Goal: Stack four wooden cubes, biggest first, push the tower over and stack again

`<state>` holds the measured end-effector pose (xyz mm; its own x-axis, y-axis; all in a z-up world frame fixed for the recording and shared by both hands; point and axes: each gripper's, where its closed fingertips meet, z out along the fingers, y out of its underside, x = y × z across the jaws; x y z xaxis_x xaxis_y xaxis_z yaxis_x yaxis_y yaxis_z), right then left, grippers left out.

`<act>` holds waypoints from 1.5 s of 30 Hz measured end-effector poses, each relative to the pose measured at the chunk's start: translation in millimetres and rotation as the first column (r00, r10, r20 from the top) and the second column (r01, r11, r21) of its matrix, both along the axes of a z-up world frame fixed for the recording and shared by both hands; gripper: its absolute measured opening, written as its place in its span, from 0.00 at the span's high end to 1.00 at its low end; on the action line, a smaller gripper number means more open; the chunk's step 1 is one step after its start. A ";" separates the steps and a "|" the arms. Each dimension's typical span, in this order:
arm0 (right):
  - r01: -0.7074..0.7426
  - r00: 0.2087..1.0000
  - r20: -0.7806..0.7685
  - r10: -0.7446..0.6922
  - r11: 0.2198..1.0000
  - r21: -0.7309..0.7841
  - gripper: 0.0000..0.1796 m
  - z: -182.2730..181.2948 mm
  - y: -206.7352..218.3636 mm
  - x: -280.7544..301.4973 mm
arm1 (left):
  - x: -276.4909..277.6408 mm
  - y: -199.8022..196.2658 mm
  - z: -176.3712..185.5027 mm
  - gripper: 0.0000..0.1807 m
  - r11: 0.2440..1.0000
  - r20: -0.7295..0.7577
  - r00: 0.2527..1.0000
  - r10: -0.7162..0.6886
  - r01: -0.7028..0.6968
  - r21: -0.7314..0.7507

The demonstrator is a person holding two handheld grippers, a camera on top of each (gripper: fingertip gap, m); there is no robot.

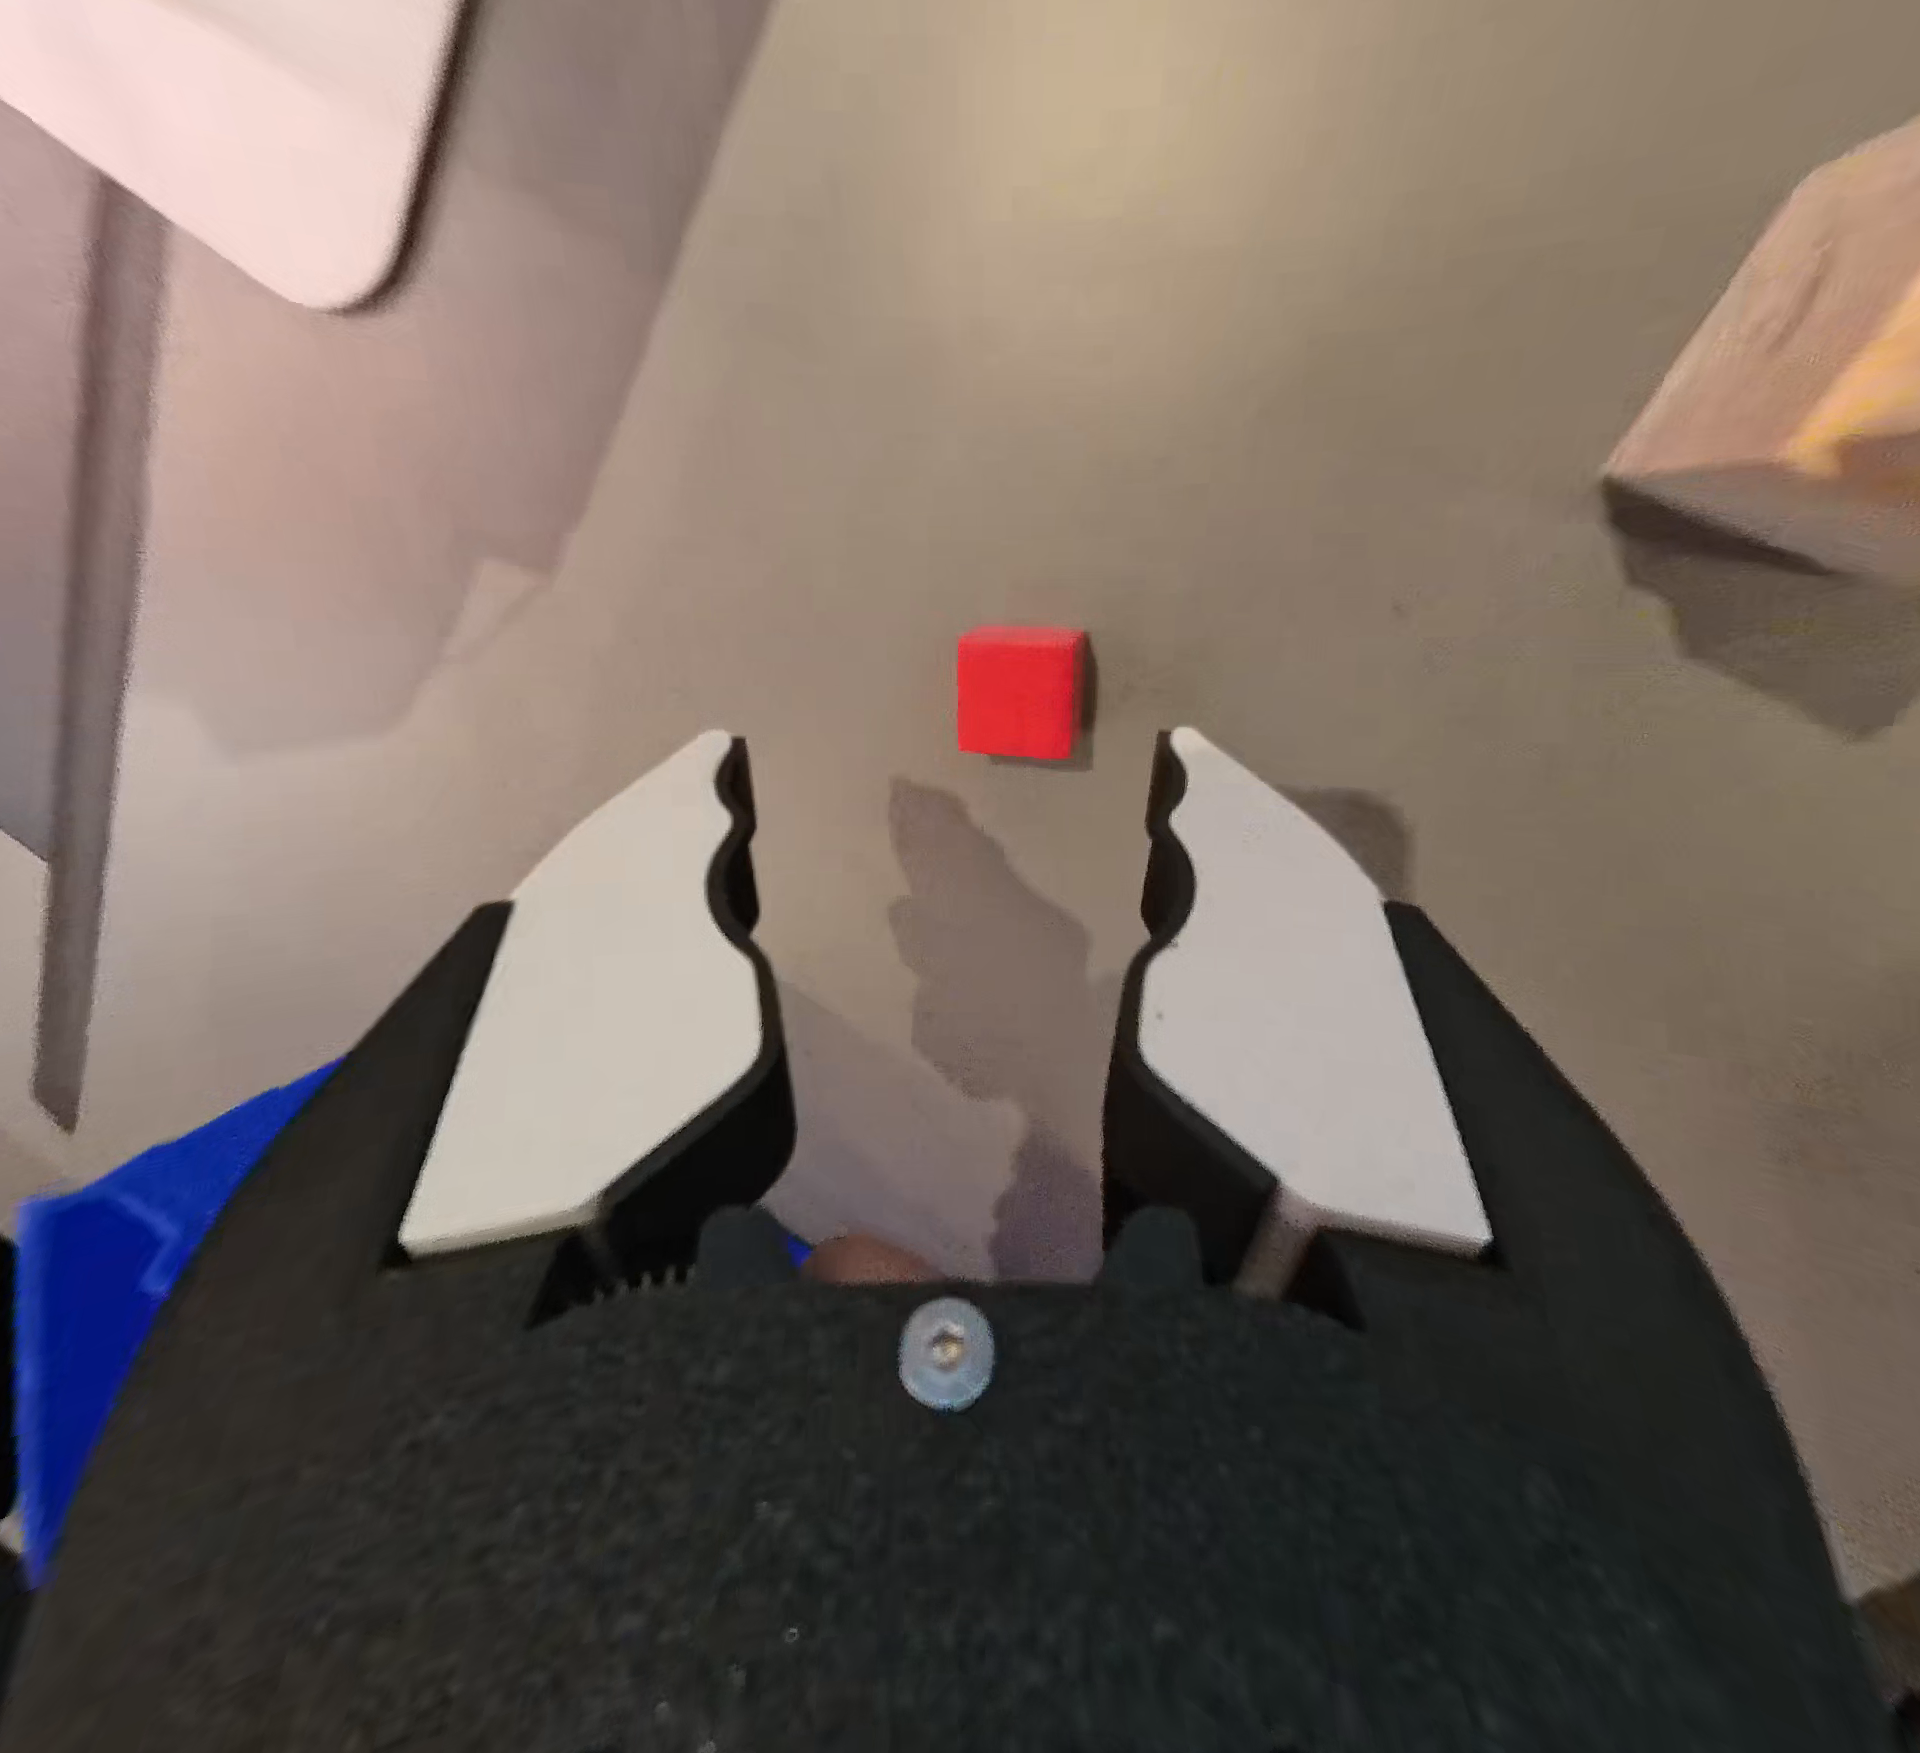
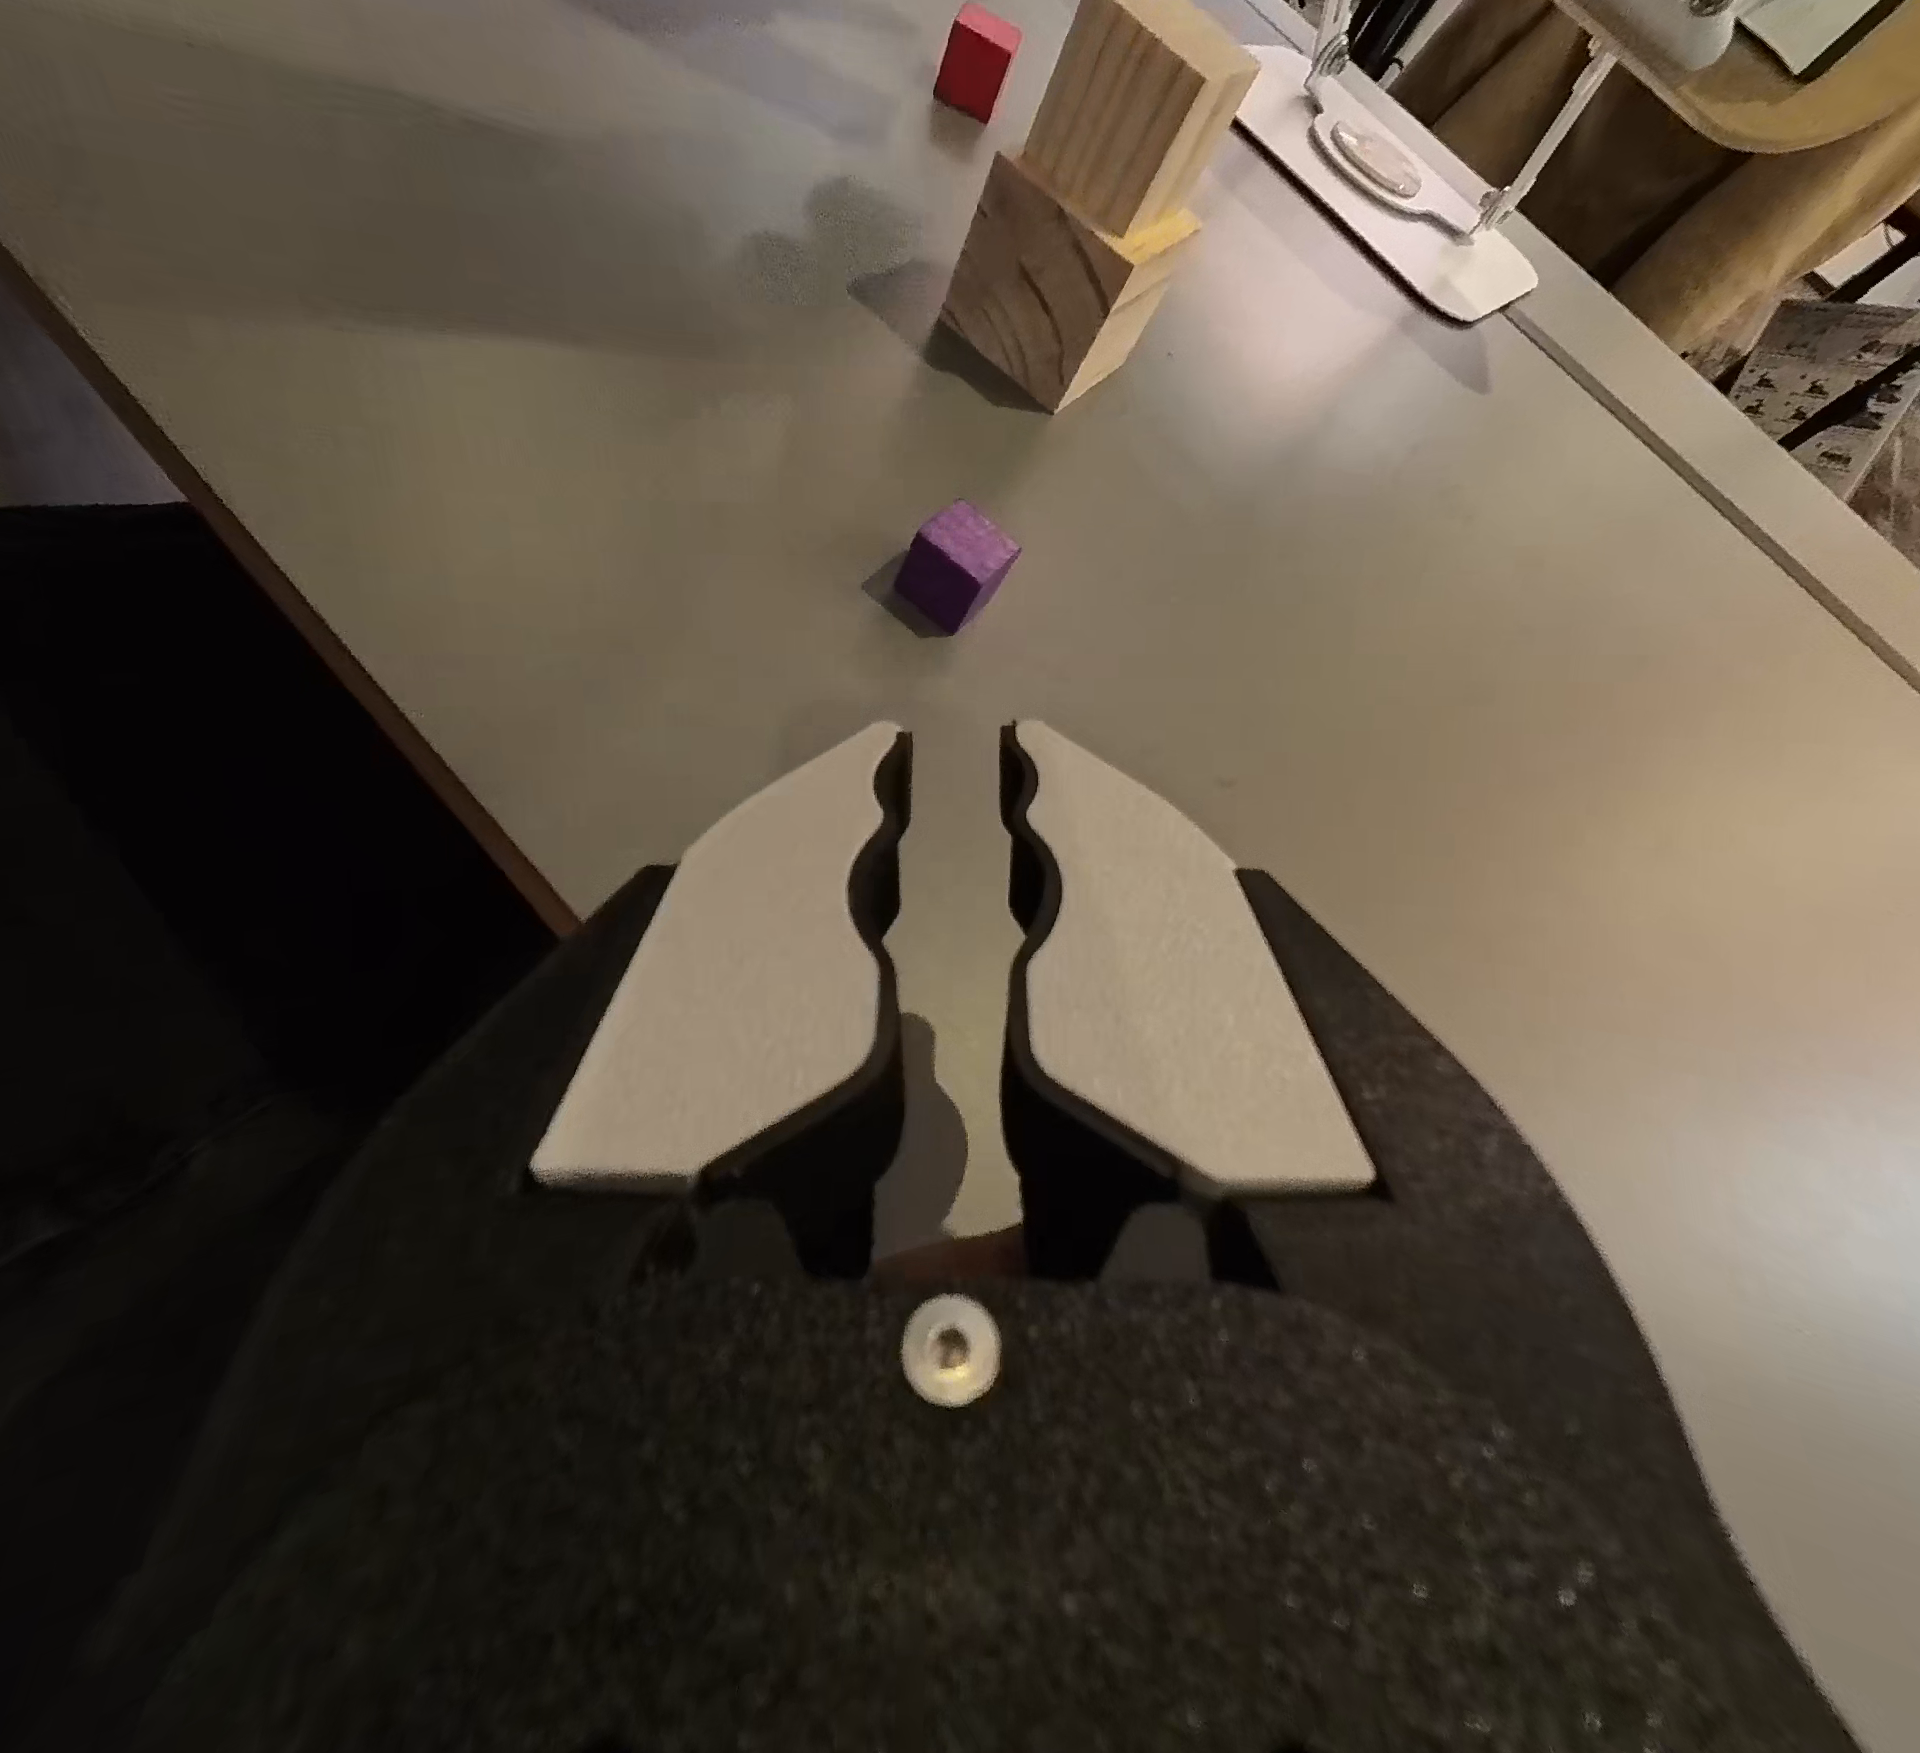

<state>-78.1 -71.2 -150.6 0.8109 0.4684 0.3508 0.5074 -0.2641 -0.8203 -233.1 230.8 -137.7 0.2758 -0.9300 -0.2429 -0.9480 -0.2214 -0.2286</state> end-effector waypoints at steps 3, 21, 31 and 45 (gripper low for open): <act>0.004 1.000 0.006 -0.004 1.000 0.002 0.91 0.3 0.2 1.0 | -3.1 2.6 -22.1 0.62 0.999 -0.035 0.999 -0.012 0.011 -0.035; -0.002 1.000 0.015 0.002 1.000 -0.014 0.91 -5.8 2.3 0.1 | 67.8 -78.3 84.2 0.85 0.916 0.101 0.912 -0.397 0.401 -0.027; 0.000 1.000 0.014 0.000 1.000 -0.005 0.91 -2.8 0.2 2.0 | 91.9 -112.8 62.6 0.85 0.877 0.018 0.882 -0.470 0.469 -0.102; -0.003 1.000 0.019 0.003 1.000 -0.004 0.91 -1.5 -0.7 0.3 | 94.0 -116.6 44.2 0.85 0.895 0.001 0.906 -0.424 0.419 -0.155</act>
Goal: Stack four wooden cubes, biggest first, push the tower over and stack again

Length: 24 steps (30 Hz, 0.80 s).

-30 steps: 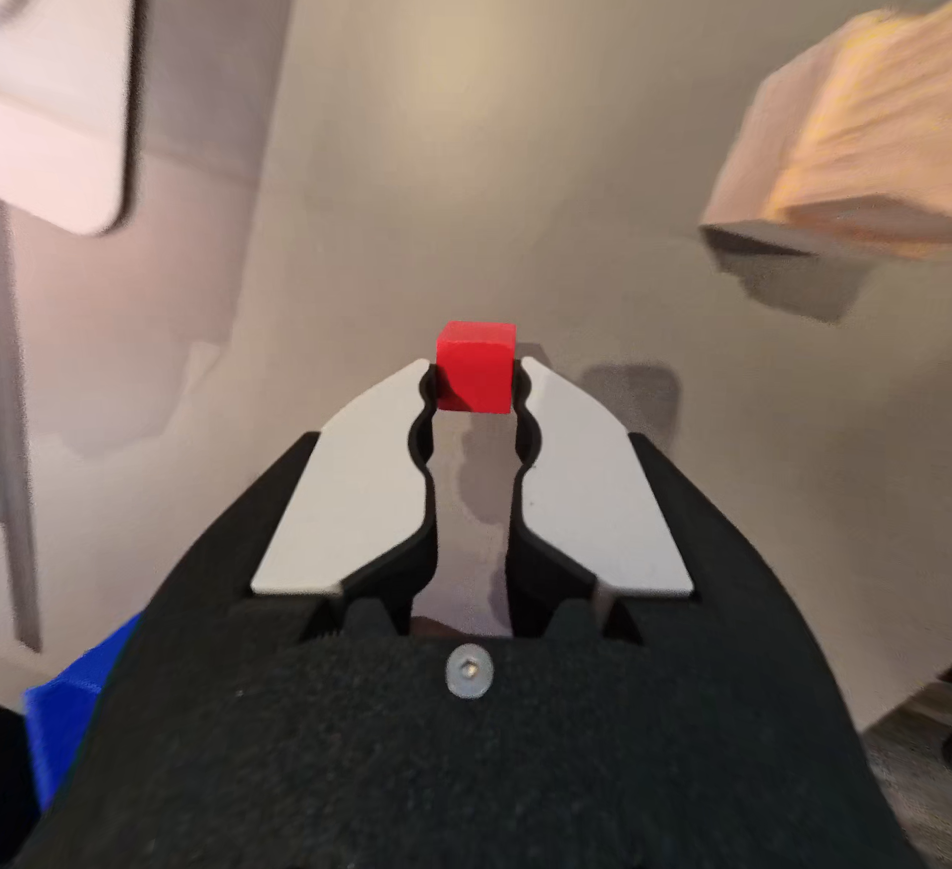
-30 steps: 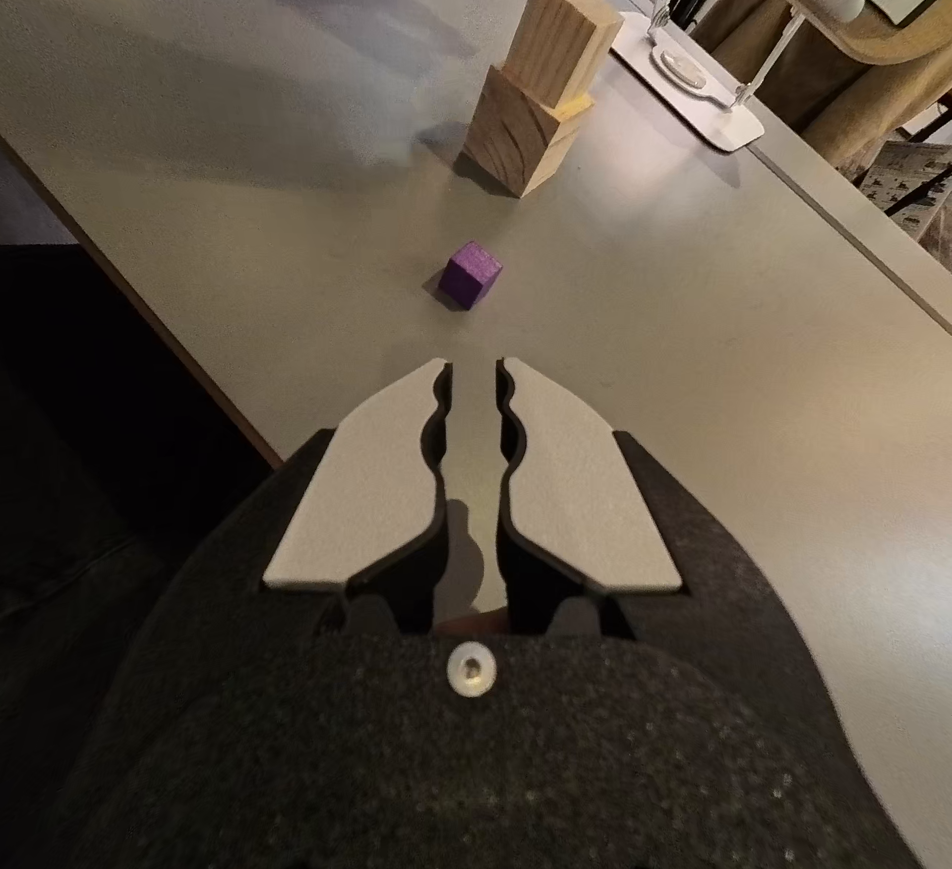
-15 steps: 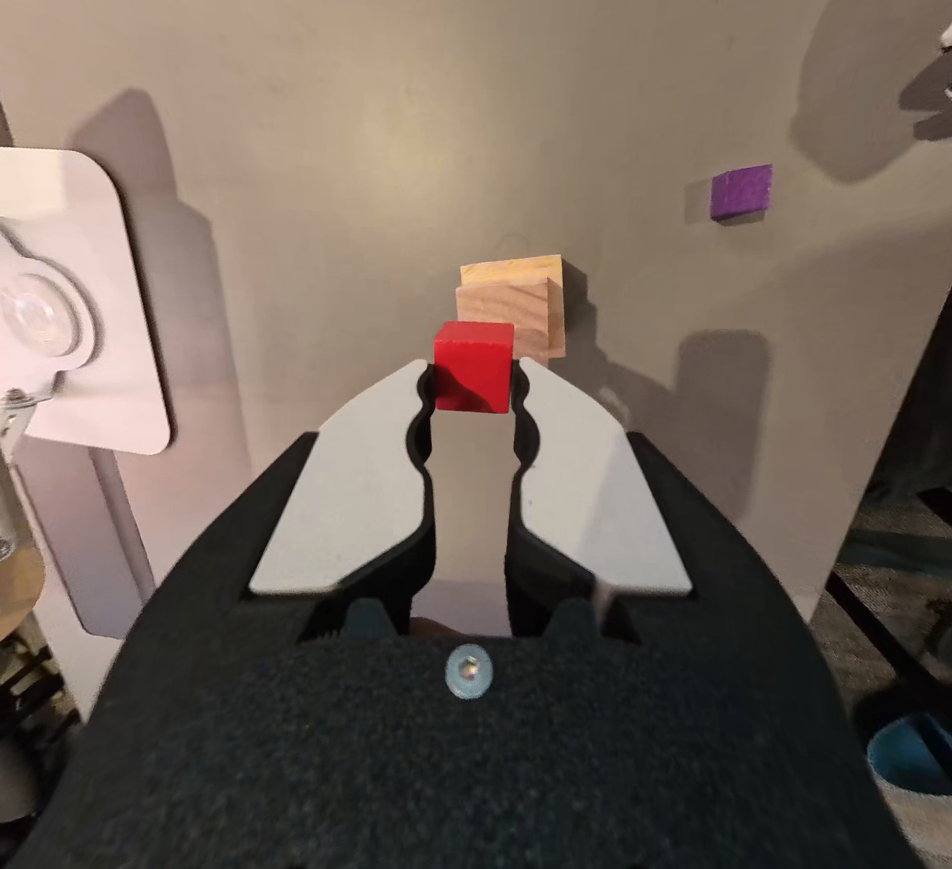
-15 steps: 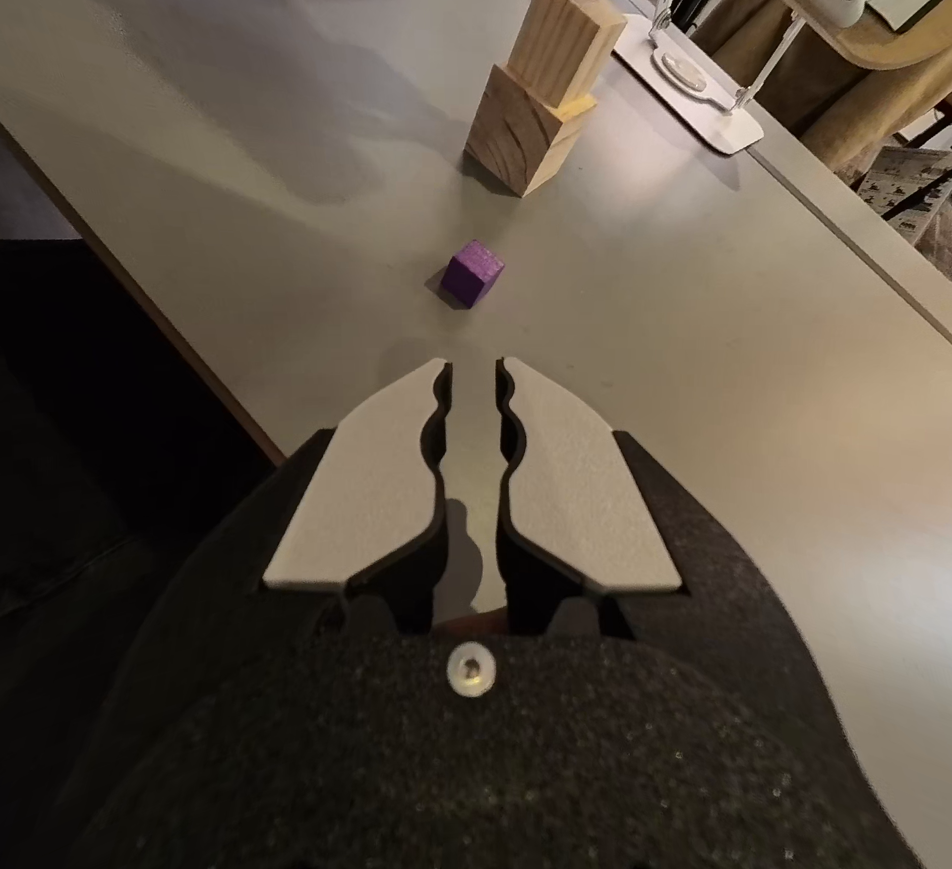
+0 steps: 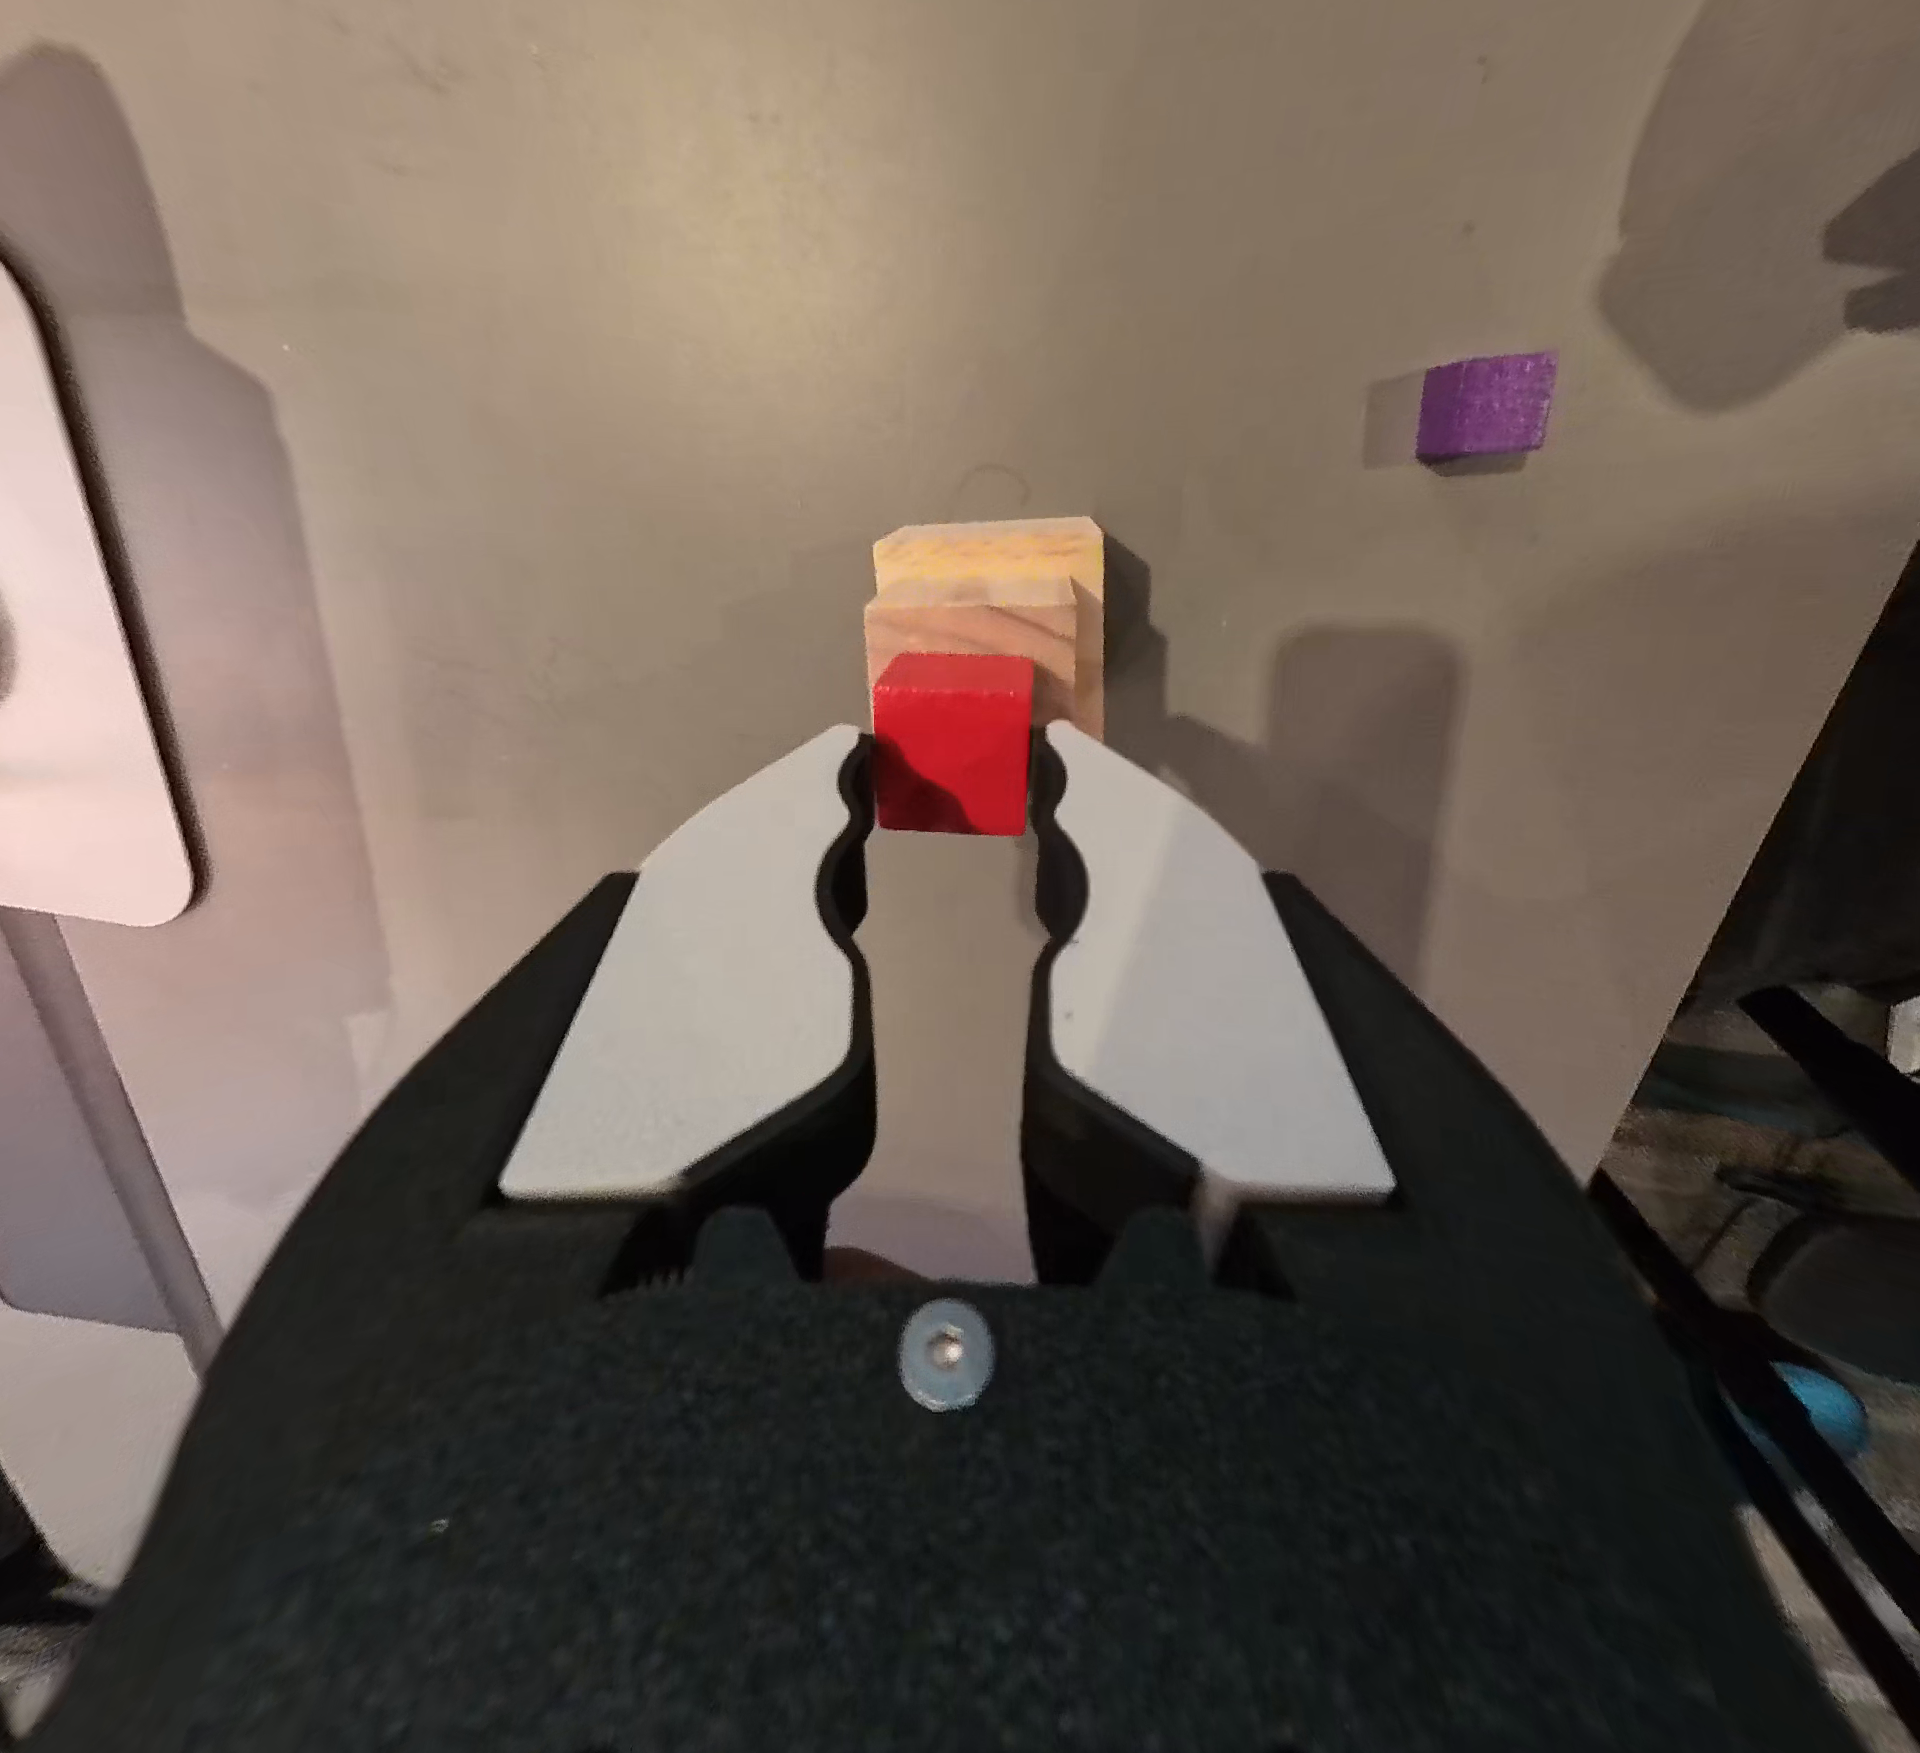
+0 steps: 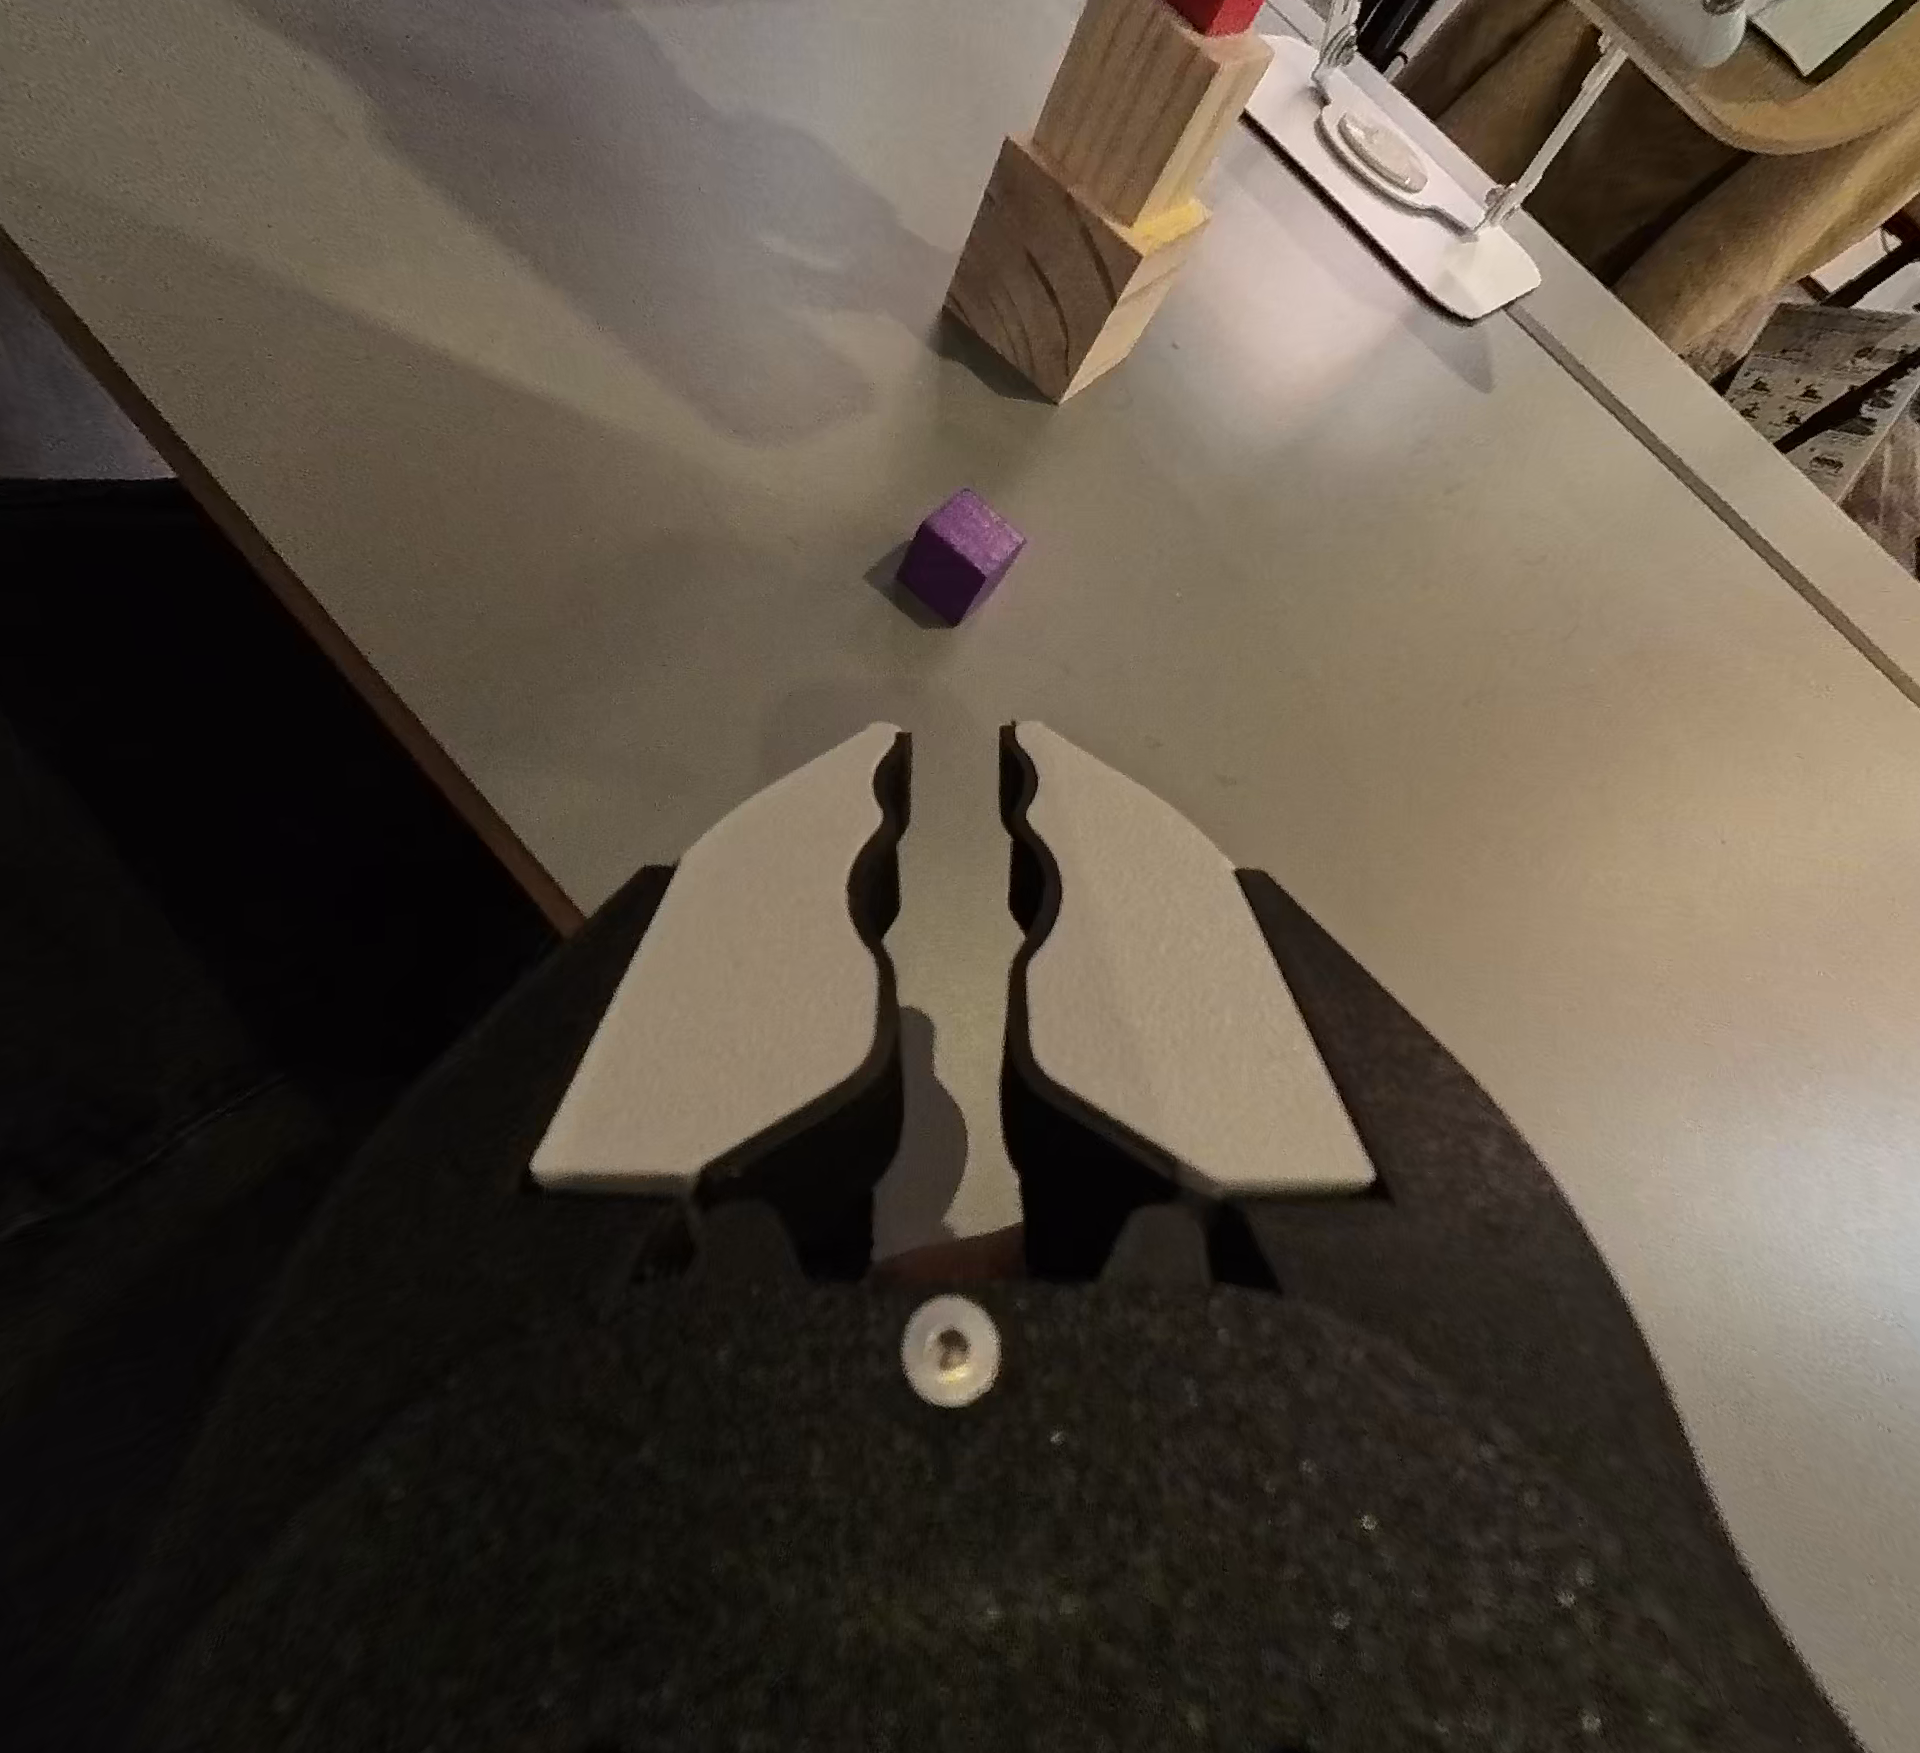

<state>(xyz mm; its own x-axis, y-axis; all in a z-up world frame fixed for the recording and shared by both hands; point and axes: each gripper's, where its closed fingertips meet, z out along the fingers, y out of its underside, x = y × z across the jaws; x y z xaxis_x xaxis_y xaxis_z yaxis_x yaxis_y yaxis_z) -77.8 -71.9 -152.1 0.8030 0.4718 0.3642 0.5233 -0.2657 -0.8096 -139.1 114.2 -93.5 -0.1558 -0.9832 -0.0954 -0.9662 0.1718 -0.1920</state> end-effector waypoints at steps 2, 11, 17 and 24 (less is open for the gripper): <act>0.005 1.000 -0.001 -0.005 1.000 -0.003 0.91 -0.5 0.4 1.4 | 0.7 3.7 5.1 0.75 1.000 0.024 1.000 0.021 -0.021 0.016; 0.045 0.994 -0.092 -0.052 0.996 -0.078 0.90 -2.5 7.0 7.8 | -35.9 3.7 95.4 0.67 0.870 0.647 0.703 0.296 -0.478 0.121; -0.223 0.954 0.155 0.257 0.952 -0.208 0.80 -0.8 18.8 -13.1 | -100.1 -67.5 35.0 0.71 0.730 0.772 0.478 0.418 -0.683 0.028; -0.477 0.699 0.264 0.665 0.708 -0.520 0.77 -4.9 55.5 -22.0 | -118.0 -131.5 -16.5 0.73 0.721 0.764 0.453 0.459 -0.693 -0.022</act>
